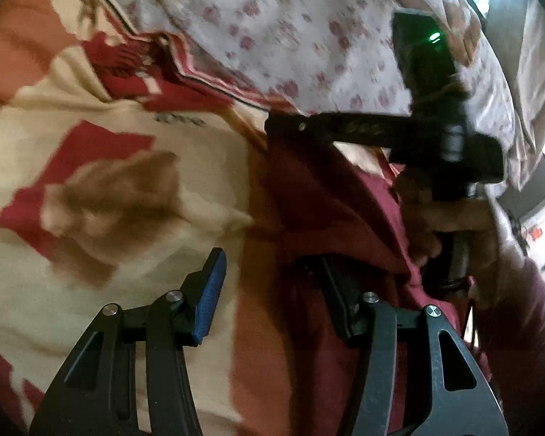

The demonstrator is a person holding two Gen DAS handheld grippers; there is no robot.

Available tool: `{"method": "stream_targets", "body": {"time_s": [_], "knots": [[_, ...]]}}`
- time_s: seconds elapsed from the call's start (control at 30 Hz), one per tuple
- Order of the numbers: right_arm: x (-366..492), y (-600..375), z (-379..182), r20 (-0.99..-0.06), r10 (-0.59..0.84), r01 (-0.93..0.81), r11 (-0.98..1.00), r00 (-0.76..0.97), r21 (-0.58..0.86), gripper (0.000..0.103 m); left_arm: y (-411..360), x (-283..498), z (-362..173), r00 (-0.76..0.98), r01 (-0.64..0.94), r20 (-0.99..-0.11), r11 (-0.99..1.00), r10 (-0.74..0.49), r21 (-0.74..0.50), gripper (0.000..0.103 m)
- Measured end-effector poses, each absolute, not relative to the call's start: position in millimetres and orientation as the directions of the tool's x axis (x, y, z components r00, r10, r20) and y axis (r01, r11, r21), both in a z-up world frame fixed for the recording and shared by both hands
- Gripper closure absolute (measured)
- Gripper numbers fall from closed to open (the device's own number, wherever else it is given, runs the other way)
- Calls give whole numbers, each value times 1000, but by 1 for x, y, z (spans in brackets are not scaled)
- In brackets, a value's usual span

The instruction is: Fold small clothes

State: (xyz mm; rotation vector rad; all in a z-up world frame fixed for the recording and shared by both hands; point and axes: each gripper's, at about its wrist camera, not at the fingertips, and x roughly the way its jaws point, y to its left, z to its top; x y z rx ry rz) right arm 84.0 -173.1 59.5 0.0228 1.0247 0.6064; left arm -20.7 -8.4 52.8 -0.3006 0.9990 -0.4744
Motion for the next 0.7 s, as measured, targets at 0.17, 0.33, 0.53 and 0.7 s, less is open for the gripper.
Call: {"method": "stream_targets", "body": {"time_s": [0.17, 0.33, 0.53, 0.7], "knots": [[100, -146, 31, -819, 467, -418, 852, 334, 316, 95, 13, -15, 53, 505, 157, -731, 881, -459, -445, 51], [64, -188, 64, -812, 467, -379, 863, 349, 334, 75, 11, -23, 68, 572, 193, -675, 876, -466, -442, 51], [-32, -281, 114, -803, 347, -267, 933, 484, 242, 55, -22, -29, 73, 521, 307, -687, 862, -507, -403, 48], [-103, -356, 109, -811, 252, -61, 964, 528, 260, 54, -34, -18, 63, 480, 277, -705, 853, -521, -442, 41]]}}
